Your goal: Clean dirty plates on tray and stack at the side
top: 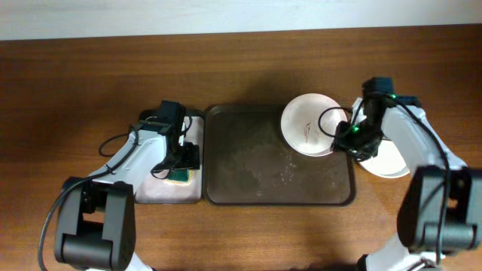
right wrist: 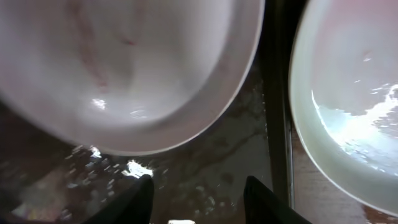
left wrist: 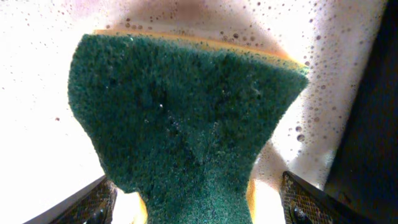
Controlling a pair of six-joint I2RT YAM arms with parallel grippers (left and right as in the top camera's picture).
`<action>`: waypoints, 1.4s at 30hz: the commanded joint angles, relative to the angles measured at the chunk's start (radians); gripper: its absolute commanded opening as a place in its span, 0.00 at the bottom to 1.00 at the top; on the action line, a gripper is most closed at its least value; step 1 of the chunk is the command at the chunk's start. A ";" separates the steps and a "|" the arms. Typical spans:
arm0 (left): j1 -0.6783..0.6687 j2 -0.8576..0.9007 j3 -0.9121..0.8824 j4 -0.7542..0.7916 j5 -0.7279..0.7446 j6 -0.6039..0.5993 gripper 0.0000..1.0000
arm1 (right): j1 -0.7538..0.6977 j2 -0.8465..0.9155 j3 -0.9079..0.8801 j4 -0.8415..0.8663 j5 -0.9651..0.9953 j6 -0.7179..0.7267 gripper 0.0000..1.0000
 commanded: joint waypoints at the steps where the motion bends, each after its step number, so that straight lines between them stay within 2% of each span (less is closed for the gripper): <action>1: -0.002 0.012 0.013 -0.001 -0.004 -0.002 0.87 | 0.007 0.092 0.004 0.036 0.013 0.033 0.43; 6: -0.002 0.012 0.013 -0.002 -0.004 -0.002 0.87 | 0.052 0.136 0.004 0.079 -0.072 0.032 0.32; 8: -0.002 0.012 0.013 -0.001 -0.004 -0.002 0.87 | 0.097 0.136 0.004 0.019 -0.089 0.033 0.24; 11: -0.002 0.012 0.013 0.000 -0.004 -0.002 0.87 | 0.159 0.136 0.004 -0.056 -0.089 0.033 0.19; 17: -0.002 0.012 0.013 0.000 -0.004 -0.002 0.88 | 0.184 0.121 0.040 -0.076 -0.068 0.032 0.28; 20: -0.002 0.012 0.013 -0.001 -0.004 -0.002 0.88 | 0.149 0.121 0.117 -0.058 0.034 0.032 0.31; 22: -0.002 0.012 0.013 -0.001 -0.004 -0.002 0.88 | 0.142 0.121 0.123 0.023 0.080 0.018 0.47; 24: -0.002 0.012 0.013 -0.001 -0.004 -0.002 0.89 | 0.146 0.121 0.122 0.090 0.080 -0.050 0.48; 28: -0.002 0.012 0.013 -0.001 -0.004 -0.002 0.89 | 0.145 0.123 0.079 0.167 0.080 -0.051 0.46; 31: -0.002 0.012 0.013 -0.001 -0.004 -0.002 0.88 | 0.146 0.123 0.043 0.207 0.057 -0.051 0.30; 33: -0.002 0.012 0.013 -0.001 -0.004 -0.002 0.88 | 0.147 0.123 0.027 0.222 0.039 -0.050 0.25; 34: -0.002 0.012 0.013 -0.002 -0.004 -0.002 0.89 | 0.147 0.123 0.011 0.222 0.039 -0.050 0.15; 36: -0.002 0.012 0.013 -0.002 -0.004 -0.002 0.89 | 0.150 0.123 -0.012 0.221 0.029 -0.047 0.04; 42: -0.002 0.012 0.013 0.004 -0.029 -0.002 0.89 | 0.218 0.123 -0.055 0.167 -0.051 -0.046 0.04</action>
